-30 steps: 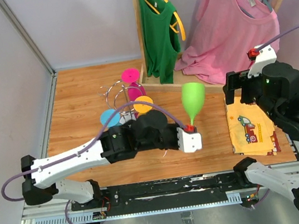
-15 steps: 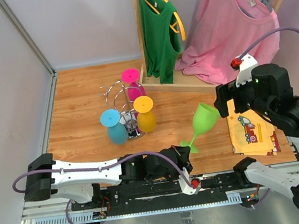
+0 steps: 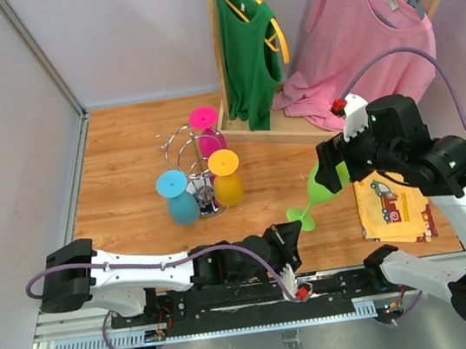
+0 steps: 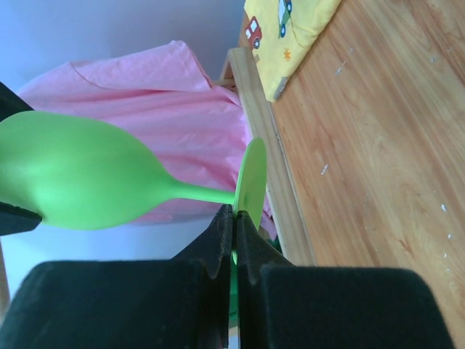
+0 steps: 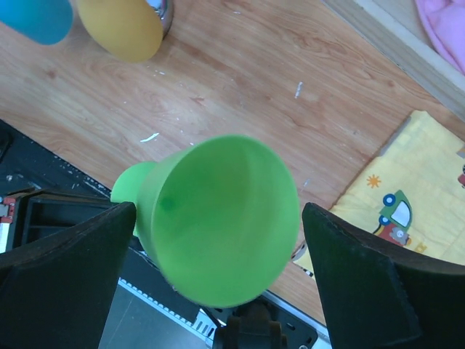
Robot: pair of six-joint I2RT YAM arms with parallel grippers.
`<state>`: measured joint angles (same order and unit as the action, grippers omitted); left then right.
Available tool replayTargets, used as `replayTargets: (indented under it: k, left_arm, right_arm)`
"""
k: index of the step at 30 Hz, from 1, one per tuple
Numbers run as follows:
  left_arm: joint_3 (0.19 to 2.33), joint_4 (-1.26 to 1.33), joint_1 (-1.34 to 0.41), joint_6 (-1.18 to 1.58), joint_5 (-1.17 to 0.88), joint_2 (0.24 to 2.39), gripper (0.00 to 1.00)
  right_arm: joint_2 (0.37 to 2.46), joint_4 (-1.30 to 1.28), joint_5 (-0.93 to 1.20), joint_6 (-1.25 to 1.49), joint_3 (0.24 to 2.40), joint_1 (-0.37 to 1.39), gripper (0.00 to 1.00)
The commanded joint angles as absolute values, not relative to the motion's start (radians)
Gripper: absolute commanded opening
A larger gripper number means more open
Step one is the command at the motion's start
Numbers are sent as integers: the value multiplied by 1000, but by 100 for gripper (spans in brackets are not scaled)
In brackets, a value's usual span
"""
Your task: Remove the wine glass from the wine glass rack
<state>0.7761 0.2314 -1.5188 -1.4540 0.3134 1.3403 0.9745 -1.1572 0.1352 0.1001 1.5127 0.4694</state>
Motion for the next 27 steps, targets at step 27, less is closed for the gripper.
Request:
replayTargets:
  k: [27]
  left_arm:
    - [669,547,-1522,-1652,339,1385,0]
  right_arm:
    - [956,-1227,27,53,1649,445,100]
